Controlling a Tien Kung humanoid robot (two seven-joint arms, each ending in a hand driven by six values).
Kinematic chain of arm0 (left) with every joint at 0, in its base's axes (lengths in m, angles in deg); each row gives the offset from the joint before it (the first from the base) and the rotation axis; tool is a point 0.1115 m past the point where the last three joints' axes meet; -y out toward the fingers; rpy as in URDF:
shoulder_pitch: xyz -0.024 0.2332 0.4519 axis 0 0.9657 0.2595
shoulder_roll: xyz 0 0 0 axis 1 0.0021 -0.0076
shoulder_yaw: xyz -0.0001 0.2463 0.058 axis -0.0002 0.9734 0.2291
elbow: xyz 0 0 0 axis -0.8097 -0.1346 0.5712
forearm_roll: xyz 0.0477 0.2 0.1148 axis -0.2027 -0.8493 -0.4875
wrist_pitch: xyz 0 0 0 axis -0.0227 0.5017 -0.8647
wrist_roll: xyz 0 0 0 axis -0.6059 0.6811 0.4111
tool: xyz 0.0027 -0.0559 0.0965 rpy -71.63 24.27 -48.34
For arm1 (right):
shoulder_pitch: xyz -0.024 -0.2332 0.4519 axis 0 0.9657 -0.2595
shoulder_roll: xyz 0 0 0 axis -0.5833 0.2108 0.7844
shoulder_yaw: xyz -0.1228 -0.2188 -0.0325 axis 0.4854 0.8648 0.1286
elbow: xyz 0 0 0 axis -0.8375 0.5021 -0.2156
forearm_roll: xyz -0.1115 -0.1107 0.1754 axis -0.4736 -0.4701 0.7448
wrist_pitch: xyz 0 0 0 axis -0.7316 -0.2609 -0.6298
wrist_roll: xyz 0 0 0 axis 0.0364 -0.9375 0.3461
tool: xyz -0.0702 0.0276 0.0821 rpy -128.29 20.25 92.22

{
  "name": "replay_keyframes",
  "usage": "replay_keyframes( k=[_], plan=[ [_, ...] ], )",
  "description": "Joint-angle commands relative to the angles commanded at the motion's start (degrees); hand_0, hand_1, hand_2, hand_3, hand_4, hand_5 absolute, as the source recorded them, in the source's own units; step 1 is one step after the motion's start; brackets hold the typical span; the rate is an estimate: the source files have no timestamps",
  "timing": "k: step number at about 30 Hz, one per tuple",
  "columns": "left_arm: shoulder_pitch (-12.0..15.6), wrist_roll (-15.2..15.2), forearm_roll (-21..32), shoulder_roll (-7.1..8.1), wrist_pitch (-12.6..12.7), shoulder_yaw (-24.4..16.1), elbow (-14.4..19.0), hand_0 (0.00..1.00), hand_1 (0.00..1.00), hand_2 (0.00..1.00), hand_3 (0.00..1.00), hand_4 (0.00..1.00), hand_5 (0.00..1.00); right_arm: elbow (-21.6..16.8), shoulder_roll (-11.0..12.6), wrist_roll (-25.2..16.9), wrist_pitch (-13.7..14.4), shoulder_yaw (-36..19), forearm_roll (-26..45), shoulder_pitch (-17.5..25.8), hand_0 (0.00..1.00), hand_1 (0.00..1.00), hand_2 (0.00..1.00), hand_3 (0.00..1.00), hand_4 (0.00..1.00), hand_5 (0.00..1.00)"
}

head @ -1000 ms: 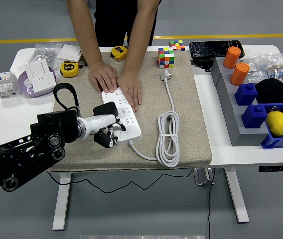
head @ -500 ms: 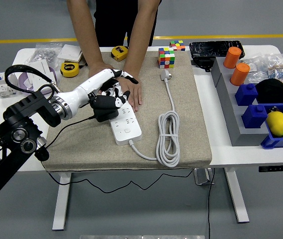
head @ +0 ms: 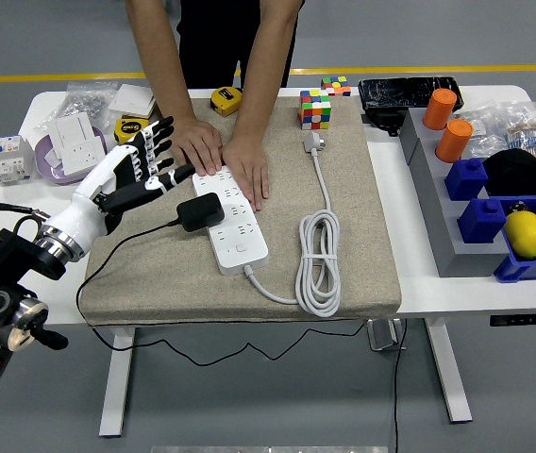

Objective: Pick up the plug,place it near the board,insert it into the board,press the button

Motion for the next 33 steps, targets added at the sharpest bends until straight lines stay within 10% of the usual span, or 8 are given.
replay_keyframes(
  k=[5,6,18,33],
  plan=[
    [-2.9,-5.0,-10.1,2.92,-0.3,5.7,-2.0,0.353,0.463,0.519,0.921,0.726,0.199,0.0,0.1,0.1,0.0,0.0,0.0,-0.1,0.998,0.864,0.767,0.841,0.998,0.837],
    [-3.9,-5.8,-11.8,3.56,-0.8,7.2,-2.4,0.197,0.086,0.222,0.720,0.487,0.153,0.0,0.2,0.2,0.0,0.0,0.0,-0.1,0.998,0.865,0.768,0.841,0.998,0.837],
    [-11.1,-12.9,-12.4,4.61,-8.2,18.5,-4.9,0.136,0.027,0.169,0.799,0.627,0.002,0.0,0.3,0.3,-0.1,-0.1,-1.0,-0.1,0.998,0.865,0.767,0.840,0.998,0.840],
    [-16.6,-16.3,-14.4,3.20,-9.0,23.2,-10.6,0.117,0.024,0.170,0.844,0.596,0.002,0.0,0.6,0.3,-0.2,0.2,-1.3,-0.3,0.998,0.866,0.768,0.838,0.998,0.840]
  ],
)
